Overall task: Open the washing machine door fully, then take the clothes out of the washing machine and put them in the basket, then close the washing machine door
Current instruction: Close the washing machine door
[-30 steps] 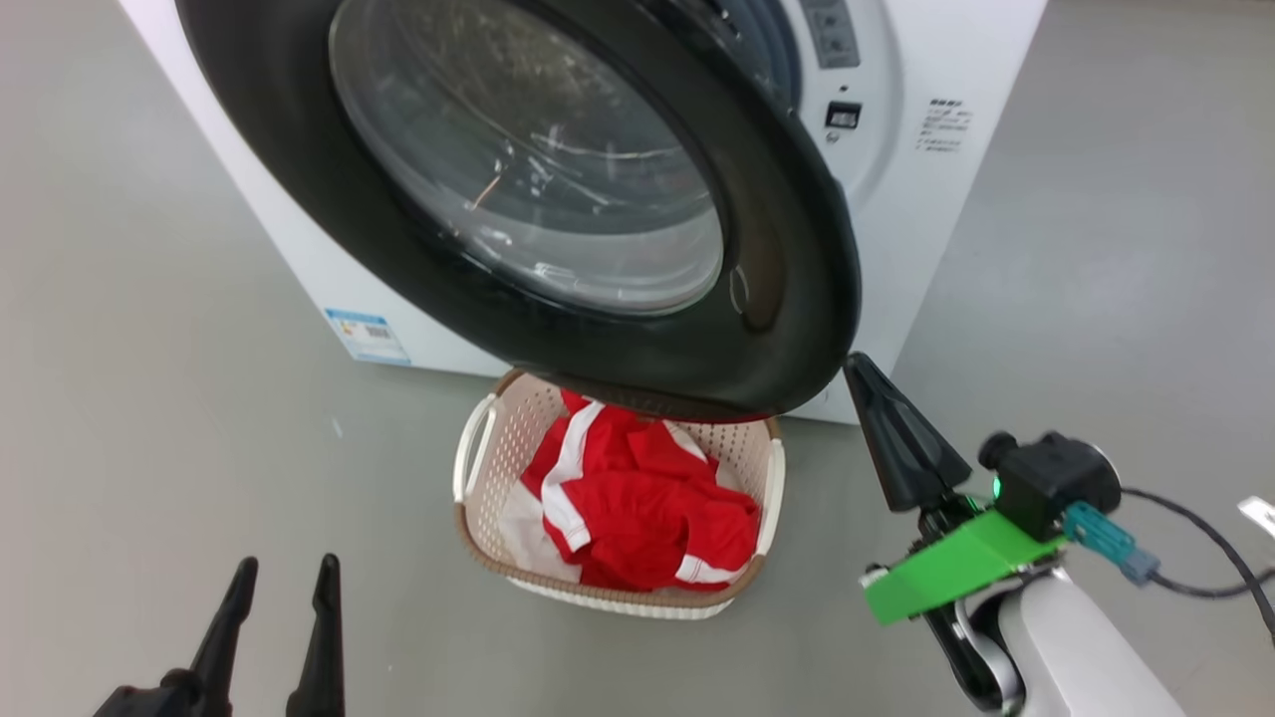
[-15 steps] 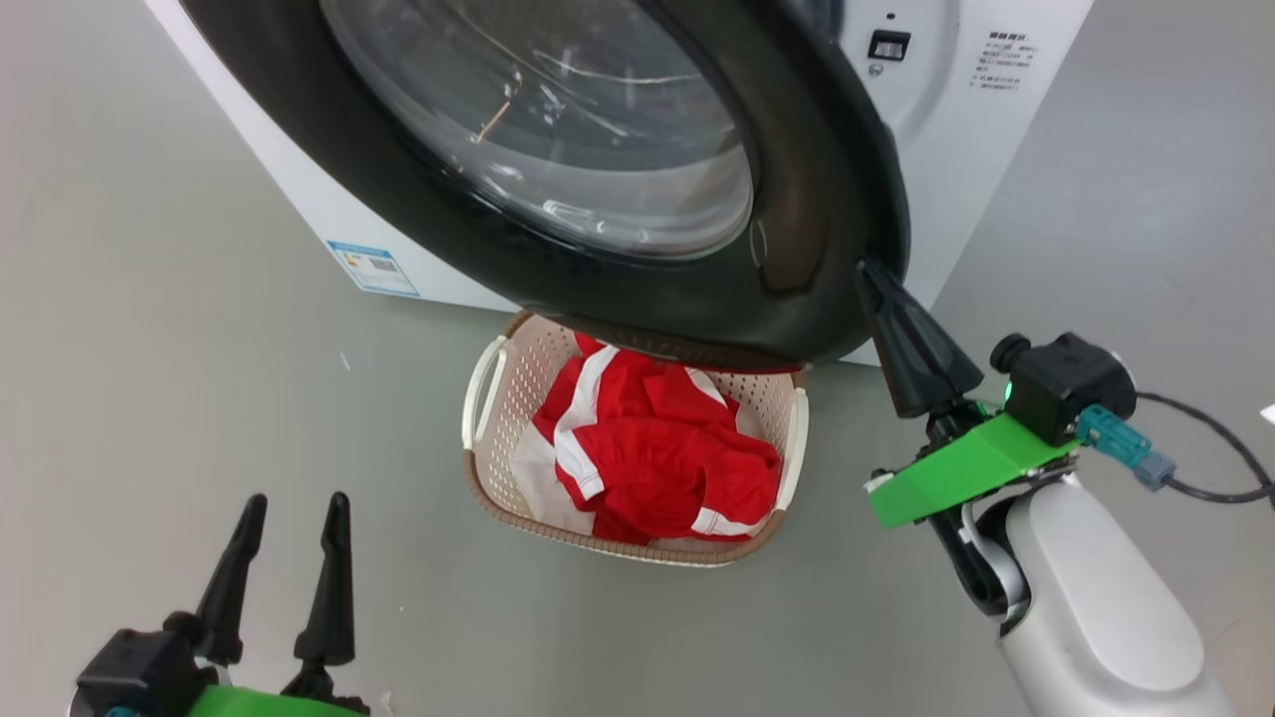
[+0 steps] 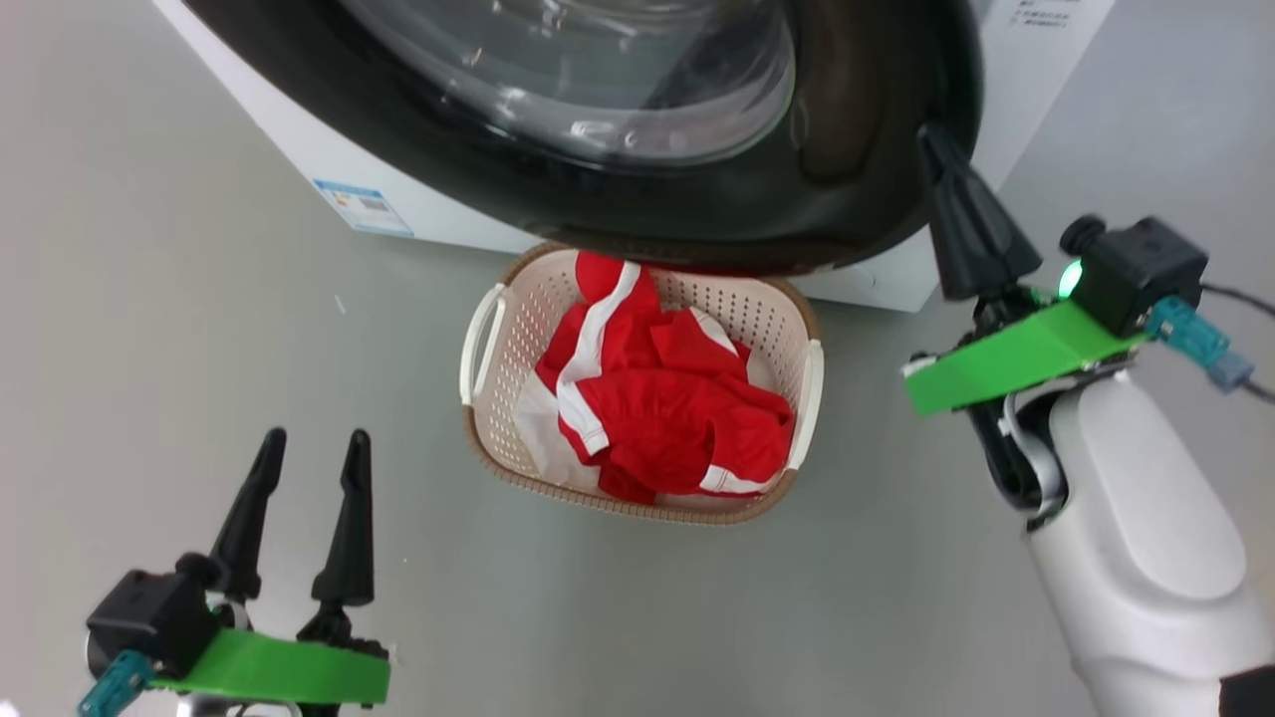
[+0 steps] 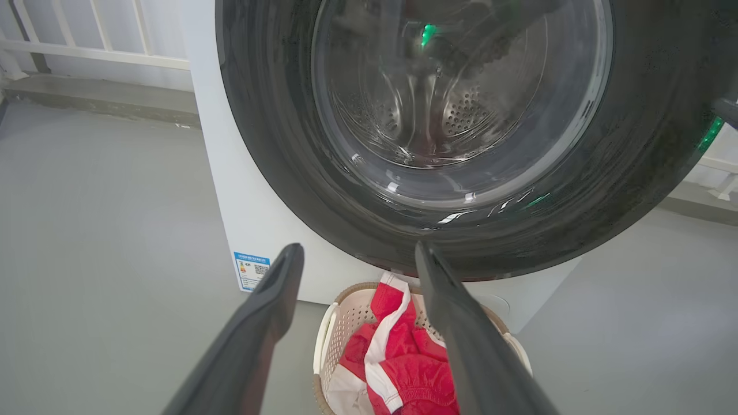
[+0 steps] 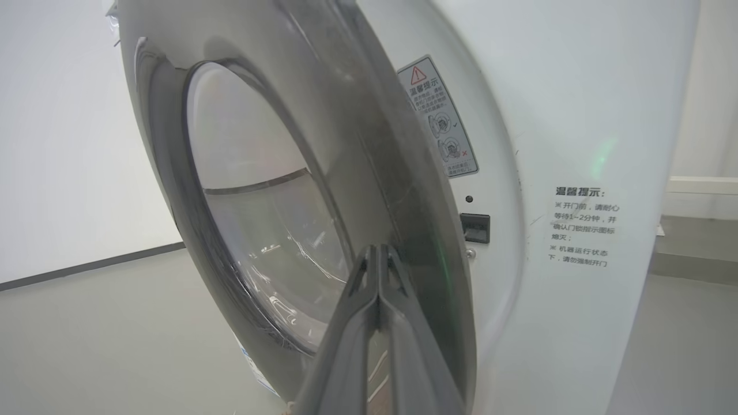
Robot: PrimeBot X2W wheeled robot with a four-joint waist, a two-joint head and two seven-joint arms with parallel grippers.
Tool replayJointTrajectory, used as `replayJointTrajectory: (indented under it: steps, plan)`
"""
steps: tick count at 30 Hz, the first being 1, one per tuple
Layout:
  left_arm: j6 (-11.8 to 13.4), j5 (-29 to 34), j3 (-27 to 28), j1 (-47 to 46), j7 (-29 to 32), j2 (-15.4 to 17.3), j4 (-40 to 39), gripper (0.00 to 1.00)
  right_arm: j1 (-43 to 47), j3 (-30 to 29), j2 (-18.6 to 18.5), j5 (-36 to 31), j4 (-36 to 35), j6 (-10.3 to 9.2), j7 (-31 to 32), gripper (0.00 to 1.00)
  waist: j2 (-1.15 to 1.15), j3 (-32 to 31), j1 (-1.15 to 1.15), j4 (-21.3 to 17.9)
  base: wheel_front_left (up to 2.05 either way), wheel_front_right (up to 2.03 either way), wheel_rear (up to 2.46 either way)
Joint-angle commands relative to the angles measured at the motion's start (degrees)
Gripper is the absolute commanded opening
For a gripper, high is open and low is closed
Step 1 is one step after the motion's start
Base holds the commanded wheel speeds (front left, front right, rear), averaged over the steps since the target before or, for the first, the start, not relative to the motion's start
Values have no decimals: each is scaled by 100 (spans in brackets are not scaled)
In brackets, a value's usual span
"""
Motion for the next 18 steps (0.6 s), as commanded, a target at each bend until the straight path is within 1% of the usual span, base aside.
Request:
replayJointTrajectory:
  steps: [1, 18]
  plan:
    - [-32, -34, 140, -190, -70, 94, -145, 100, -282, 11, 61, -80, -98, 20, -36, 0, 0, 165, 0, 63, 0, 0, 0]
    - [-32, -156, -8, -520, -70, 68, -167, 100, -1213, -565, 61, -219, -31, 20, -36, 0, 0, 574, 0, 220, 0, 0, 0]
